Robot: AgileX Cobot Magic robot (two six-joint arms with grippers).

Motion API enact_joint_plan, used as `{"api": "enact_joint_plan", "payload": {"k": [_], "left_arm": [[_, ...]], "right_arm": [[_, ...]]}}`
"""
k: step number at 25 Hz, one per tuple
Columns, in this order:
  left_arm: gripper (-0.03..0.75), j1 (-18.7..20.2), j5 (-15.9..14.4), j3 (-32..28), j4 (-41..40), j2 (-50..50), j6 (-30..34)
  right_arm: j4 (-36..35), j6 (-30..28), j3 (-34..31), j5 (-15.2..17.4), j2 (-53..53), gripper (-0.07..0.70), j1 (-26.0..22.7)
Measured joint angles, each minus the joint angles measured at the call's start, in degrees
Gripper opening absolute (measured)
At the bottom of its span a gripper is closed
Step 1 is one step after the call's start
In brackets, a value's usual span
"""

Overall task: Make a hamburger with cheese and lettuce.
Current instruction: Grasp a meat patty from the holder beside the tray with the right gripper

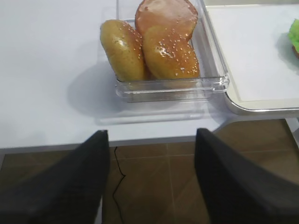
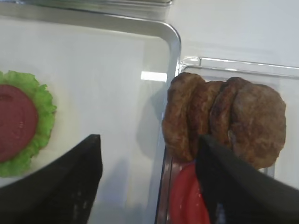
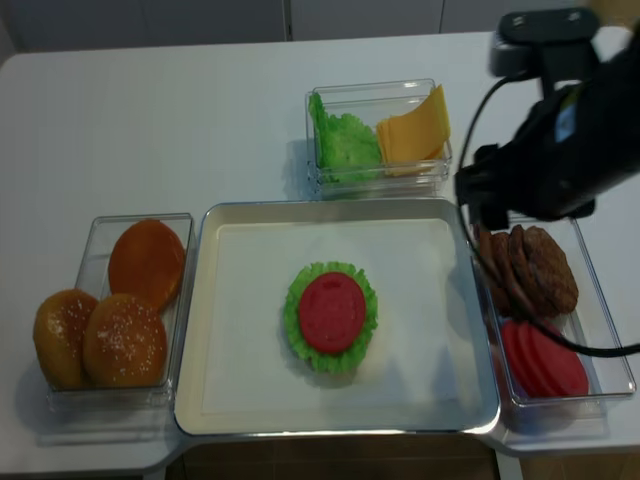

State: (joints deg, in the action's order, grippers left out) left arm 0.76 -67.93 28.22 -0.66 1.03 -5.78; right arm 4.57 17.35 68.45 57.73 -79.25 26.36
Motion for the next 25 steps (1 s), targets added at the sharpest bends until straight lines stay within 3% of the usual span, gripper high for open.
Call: {"api": "enact_joint_plan", "payload": {"k": [10,25], "left_arm": [[0.433,0.0,0.0,0.0,0.2,0.0,0.0],[0.433,0.0,0.0,0.0,0.7,0.0,0.0]], "right_arm": [[8.8,2.6,0.9,1.2,-10.6,0.469,1.8],[11.4,2.7,1.3,-0.9,-15.1,0.469,1.9]]}}
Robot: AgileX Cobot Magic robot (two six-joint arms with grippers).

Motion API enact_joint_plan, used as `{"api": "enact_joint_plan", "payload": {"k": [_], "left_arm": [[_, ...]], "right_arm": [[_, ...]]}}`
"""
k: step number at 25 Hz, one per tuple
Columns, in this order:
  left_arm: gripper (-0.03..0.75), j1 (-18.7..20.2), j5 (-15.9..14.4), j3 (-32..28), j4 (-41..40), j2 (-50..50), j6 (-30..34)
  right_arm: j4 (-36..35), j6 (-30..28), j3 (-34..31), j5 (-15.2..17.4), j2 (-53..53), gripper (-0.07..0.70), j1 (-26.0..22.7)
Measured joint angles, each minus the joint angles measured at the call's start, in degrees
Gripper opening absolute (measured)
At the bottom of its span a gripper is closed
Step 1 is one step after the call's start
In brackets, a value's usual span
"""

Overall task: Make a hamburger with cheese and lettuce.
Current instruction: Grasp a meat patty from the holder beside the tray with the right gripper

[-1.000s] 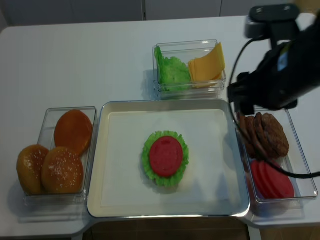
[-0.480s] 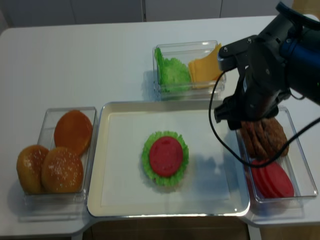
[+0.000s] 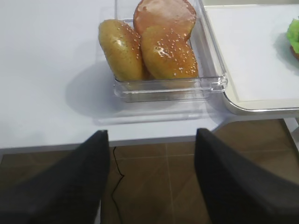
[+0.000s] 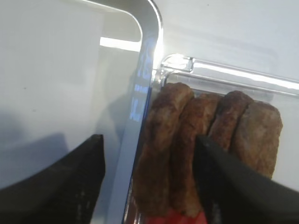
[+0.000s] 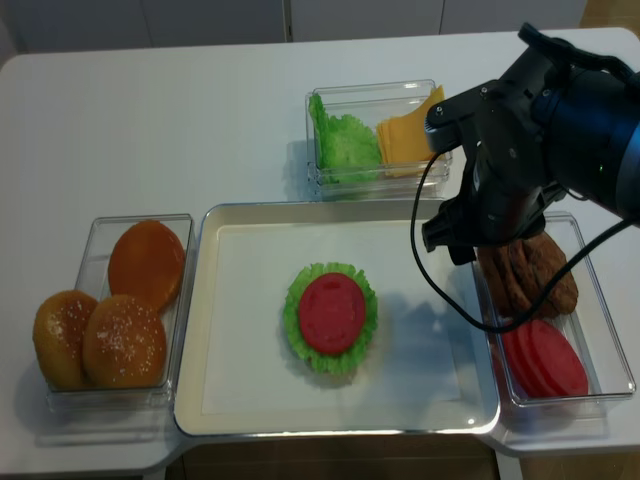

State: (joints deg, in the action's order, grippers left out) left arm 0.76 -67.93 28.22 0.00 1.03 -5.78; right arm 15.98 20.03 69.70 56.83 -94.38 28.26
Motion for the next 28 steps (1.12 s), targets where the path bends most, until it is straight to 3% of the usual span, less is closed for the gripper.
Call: {"api": "enact_joint_plan", "payload": {"k": [4,11,28], "left_arm": [[0.433,0.0,0.0,0.0,0.0,0.0,0.0],[0.433,0.0,0.0,0.0,0.0,0.0,0.0],[0.433,0.0,0.0,0.0,0.0,0.0,0.0]], "right_arm": [[0.1,-0.1,0.0,-0.2,-0.3,0.429,0.0],[0.2,-0.1,0.0,-0.2,-0.3,0.291,0.0],[2.0,0.0,0.0,-0.2,-0.9,0.276,0.0]]}}
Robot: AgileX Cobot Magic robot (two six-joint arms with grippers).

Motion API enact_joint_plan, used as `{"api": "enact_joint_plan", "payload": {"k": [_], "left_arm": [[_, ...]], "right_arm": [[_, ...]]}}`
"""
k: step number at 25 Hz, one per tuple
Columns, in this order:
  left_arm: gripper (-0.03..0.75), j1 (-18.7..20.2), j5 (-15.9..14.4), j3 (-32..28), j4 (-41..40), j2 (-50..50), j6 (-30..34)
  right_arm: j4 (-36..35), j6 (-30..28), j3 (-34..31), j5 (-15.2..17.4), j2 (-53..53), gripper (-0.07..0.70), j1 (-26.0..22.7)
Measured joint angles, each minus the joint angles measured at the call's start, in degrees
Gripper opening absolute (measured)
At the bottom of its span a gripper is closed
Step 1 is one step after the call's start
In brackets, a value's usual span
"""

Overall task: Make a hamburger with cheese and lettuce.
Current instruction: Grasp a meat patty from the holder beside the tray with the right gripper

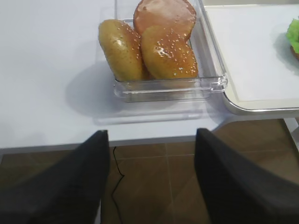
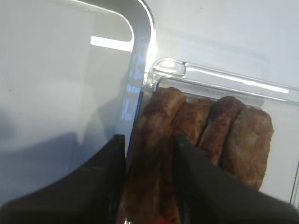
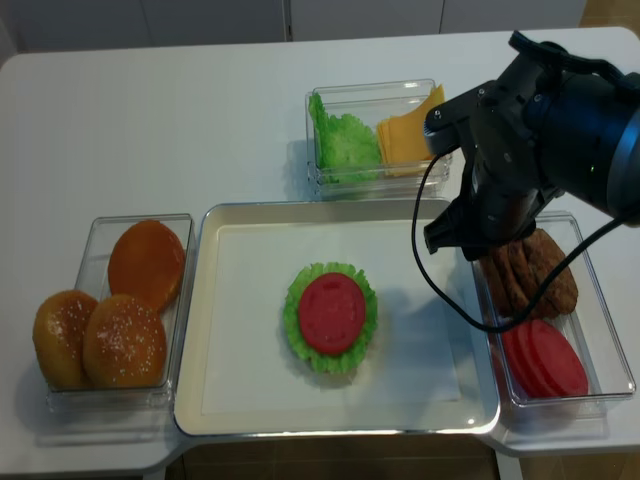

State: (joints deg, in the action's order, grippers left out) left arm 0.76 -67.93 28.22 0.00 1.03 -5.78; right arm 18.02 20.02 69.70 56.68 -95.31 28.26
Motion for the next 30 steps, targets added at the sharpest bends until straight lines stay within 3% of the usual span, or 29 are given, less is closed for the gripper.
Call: {"api": "enact_joint_plan", "payload": {"k": [5,13,24,30], "left_arm": [[0.433,0.0,0.0,0.0,0.0,0.0,0.0],[0.433,0.0,0.0,0.0,0.0,0.0,0.0],[0.433,0.0,0.0,0.0,0.0,0.0,0.0],[0.433,0.0,0.0,0.0,0.0,0.0,0.0]], "right_arm": [[0.0,0.1,0.0,0.0,-0.3,0.255,0.0],[0.0,0.2,0.1,-0.1,-0.3,0.139,0.1],[0.0,0.2,1.9,1.0,-0.2,0.137,0.1],[-0.6,0.2,5.4,4.3,0.4,0.137,0.1]]}}
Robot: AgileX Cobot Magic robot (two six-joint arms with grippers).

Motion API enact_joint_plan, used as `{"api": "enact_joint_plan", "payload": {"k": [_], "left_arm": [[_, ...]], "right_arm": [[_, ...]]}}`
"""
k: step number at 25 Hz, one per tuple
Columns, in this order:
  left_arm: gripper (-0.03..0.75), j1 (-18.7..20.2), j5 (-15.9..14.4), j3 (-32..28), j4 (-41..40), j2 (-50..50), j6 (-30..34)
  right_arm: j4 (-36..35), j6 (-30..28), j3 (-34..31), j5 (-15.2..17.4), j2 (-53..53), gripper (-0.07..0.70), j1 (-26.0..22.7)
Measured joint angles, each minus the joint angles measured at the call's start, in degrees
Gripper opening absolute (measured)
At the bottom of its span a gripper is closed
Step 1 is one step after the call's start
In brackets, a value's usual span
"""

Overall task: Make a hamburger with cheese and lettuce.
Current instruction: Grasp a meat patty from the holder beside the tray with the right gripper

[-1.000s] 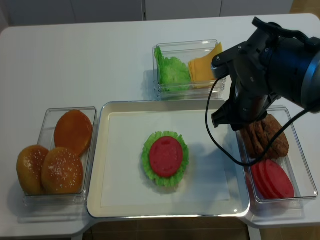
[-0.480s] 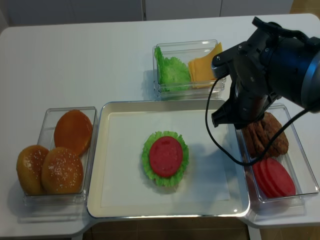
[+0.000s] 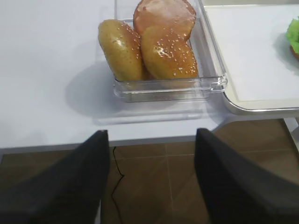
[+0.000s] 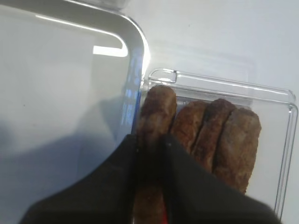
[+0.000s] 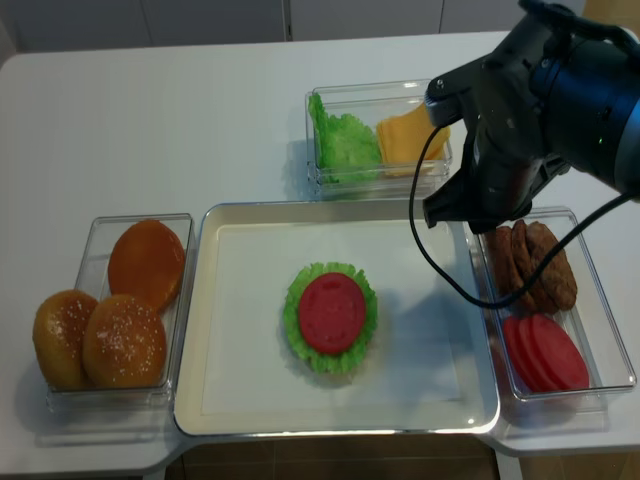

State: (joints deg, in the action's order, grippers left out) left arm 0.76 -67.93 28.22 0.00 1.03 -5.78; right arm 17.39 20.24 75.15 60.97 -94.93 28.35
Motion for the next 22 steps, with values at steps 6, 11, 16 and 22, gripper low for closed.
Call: {"api": "enact_joint_plan", "payload": {"k": [6,11,16,22], "left_arm": [[0.433,0.0,0.0,0.0,0.0,0.0,0.0],[0.433,0.0,0.0,0.0,0.0,0.0,0.0],[0.433,0.0,0.0,0.0,0.0,0.0,0.0],[0.433,0.0,0.0,0.0,0.0,0.0,0.0]], "right_arm": [[-2.9,-2.0,5.1,5.0,0.0,0.136,0.0],[-4.3,-3.4,10.1,8.4,0.3,0.136,0.0],[-4.6,-4.0,13.7,9.9,3.2,0.134,0.0],[-4.4,-5.7,16.6,11.0,5.8,0.134,1.7]]}}
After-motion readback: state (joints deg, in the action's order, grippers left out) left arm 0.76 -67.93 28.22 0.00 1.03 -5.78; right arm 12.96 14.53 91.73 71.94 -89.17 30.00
